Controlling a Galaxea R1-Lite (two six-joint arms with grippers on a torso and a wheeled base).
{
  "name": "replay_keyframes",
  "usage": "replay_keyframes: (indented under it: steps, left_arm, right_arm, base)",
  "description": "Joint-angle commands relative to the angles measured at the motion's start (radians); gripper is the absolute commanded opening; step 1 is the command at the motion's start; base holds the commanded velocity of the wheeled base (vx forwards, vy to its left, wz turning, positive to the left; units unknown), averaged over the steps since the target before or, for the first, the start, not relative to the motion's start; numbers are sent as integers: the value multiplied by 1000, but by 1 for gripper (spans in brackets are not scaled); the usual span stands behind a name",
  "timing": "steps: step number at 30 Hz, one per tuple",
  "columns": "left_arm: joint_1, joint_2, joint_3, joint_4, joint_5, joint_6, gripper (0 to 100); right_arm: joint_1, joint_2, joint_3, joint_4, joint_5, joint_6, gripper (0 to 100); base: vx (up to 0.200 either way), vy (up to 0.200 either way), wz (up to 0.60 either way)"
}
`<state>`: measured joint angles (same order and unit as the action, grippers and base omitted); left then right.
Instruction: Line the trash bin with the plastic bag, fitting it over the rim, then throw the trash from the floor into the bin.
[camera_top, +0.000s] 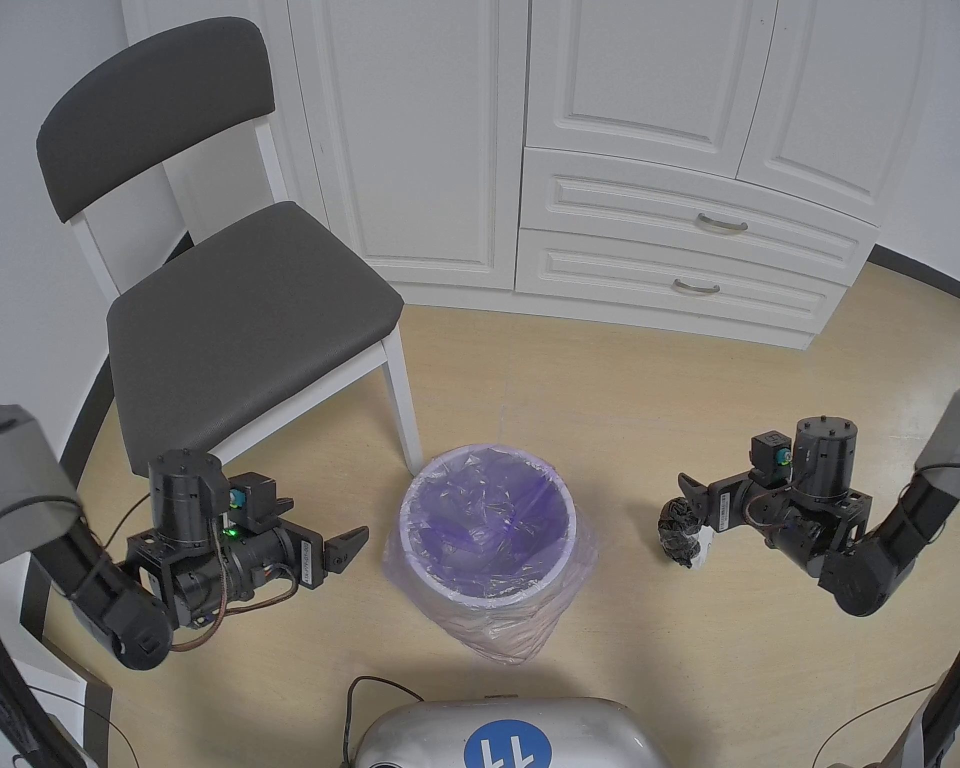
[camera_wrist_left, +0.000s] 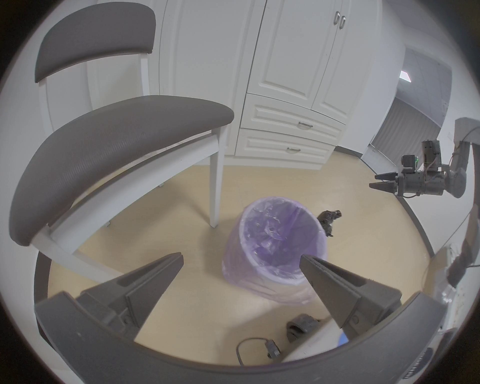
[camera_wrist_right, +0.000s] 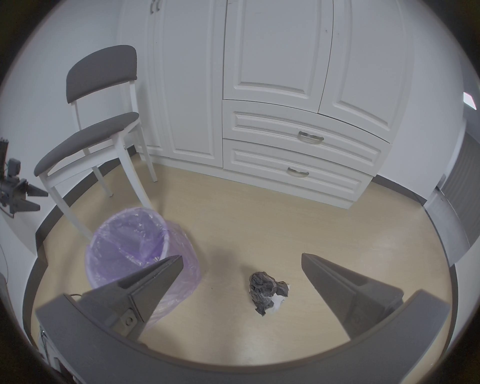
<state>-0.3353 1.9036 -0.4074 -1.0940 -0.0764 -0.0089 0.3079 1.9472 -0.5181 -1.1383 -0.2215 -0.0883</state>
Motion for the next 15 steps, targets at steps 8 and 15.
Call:
replay_keyframes:
  steps: [8,15]
  left_arm:
    - [-94,-649,-214,741,-25,-49,100]
    - [-80,-649,-171,737,-16,-42,100]
  right_arm:
    - [4,-571,-100,762,-4,-25,100]
    - [-144,-409,-180,916,36,-16,100]
  base:
    - [0,0,0]
    - [0,0,0]
